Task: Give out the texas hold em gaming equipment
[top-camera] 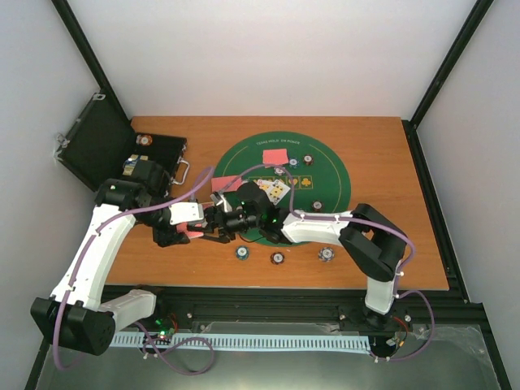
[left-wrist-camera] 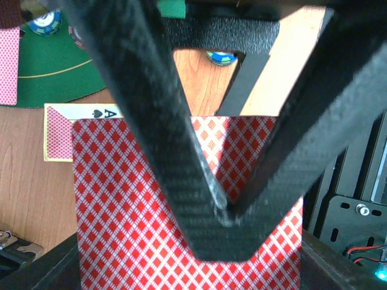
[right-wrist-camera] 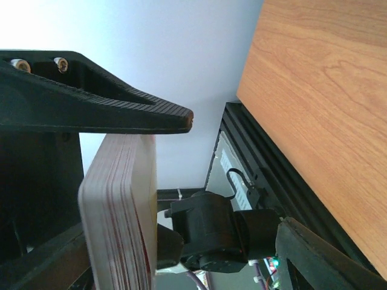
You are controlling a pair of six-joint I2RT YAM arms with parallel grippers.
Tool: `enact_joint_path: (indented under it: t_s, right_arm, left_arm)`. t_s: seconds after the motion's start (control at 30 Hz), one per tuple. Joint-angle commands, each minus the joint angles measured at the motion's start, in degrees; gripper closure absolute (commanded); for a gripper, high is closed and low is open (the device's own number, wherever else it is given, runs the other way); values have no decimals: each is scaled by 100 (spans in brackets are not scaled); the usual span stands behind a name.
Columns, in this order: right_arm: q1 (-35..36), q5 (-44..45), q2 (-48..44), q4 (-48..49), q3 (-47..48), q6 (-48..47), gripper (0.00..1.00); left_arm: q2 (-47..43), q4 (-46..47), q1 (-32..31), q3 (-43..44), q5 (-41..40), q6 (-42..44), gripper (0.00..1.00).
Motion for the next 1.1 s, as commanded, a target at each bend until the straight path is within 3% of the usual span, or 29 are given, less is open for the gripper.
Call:
enact_joint_path:
  t_s: [0.0,0.27,0.57,0.9,1.07]
  right_arm:
    - [104,-173,217,567,298,217,27]
    - [128,-297,562,1141,357,564,27]
    - [64,-410,854,1113,383,560,29]
    - [-188,-275,504,529,-163,165,44]
    - [-273,-239,283,503,-388,161,56]
  left_arm:
    - [44,-111,-23,300,141,11,97]
    - [40,-105,-18,250,96,42,97]
    - [-6,-100,-16,223,78,39,97]
    - [-52,-67,-16,179,22,71,97]
    - [-38,-52,-19,165,38,60,97]
